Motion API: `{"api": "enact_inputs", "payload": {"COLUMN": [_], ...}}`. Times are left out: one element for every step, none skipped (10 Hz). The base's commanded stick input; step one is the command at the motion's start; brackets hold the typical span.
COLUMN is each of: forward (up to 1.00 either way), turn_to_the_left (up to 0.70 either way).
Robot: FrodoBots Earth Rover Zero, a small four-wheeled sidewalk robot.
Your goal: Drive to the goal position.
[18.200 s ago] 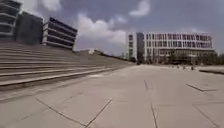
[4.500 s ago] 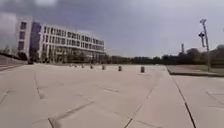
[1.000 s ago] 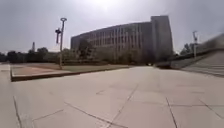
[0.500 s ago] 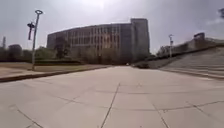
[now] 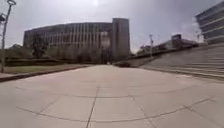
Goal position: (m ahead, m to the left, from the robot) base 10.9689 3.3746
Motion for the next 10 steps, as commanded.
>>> {"api": "enact_inputs", "payload": {"forward": [0.70, 0.70, 0.70, 0.70, 0.70, 0.70, 0.70, 0.70, 0.70, 0.70], "turn_to_the_left": [0.00, 0.00, 0.00, 0.00, 0.00, 0.00, -0.35, -0.35, -0.35, -0.35]}}
